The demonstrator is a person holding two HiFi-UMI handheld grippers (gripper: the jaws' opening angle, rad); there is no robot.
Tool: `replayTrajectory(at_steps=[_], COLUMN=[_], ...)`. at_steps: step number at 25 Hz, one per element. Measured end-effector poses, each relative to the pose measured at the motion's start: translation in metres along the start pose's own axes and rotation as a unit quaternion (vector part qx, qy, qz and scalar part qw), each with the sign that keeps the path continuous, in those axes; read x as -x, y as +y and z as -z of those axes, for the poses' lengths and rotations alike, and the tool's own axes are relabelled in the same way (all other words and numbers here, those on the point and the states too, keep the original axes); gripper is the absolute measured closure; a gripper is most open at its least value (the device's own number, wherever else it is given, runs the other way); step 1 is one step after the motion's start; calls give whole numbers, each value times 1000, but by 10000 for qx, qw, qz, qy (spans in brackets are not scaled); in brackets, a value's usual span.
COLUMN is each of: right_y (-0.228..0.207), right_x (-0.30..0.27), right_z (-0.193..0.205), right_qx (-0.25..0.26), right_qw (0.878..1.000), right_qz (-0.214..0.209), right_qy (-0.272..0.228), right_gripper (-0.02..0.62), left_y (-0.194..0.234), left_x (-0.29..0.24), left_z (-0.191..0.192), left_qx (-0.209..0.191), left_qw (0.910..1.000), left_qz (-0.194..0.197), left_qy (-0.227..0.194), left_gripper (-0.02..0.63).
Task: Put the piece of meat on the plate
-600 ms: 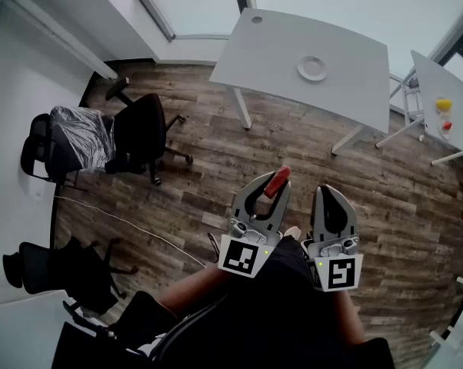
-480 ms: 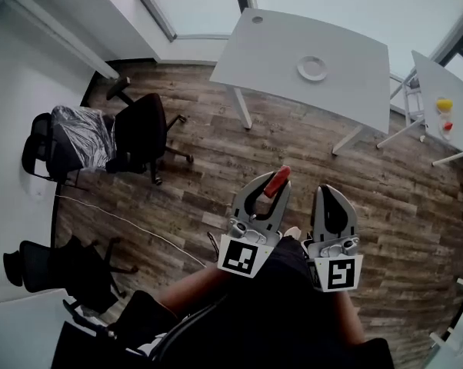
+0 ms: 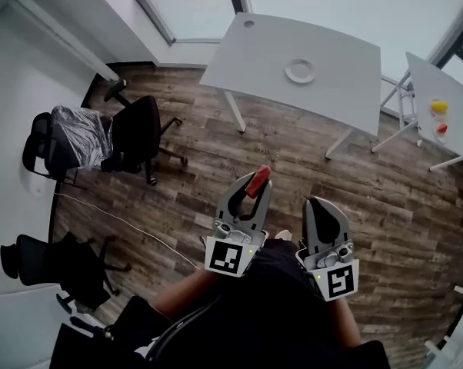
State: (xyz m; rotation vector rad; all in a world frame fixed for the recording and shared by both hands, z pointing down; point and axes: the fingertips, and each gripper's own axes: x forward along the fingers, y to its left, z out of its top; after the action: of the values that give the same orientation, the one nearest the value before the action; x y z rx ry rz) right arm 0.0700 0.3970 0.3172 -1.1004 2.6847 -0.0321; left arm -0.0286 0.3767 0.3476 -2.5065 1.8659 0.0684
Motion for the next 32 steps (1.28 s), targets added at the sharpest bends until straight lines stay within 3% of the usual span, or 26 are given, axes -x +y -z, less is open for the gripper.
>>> replayTrajectory(at_steps=[8, 14, 23, 28, 32], right_y=[-14, -38, -73, -110, -154], right_x=[24, 19, -24, -77, -126], right_z=[1, 15, 36, 42, 57], right_qx=[488, 380, 456, 289, 245], right_qw=[9983, 9987, 9973, 9960, 9893], right_qz=[-314, 126, 233, 702, 1276], right_qy=[-43, 300, 518, 478, 659], right_gripper=[592, 592, 592, 592, 592], left_y=[-22, -28, -9, 19, 48], left_x=[-7, -28, -86, -140, -187], left_z=[17, 22, 34, 31, 32], left_qx=[-124, 49, 234, 294, 287], left_qw=[9998, 9999, 9991, 9976, 9977], left_qz=[-21, 127, 346, 621, 617], left_qy=[121, 89, 25, -31, -28], left_gripper=[512, 512, 512, 512, 512])
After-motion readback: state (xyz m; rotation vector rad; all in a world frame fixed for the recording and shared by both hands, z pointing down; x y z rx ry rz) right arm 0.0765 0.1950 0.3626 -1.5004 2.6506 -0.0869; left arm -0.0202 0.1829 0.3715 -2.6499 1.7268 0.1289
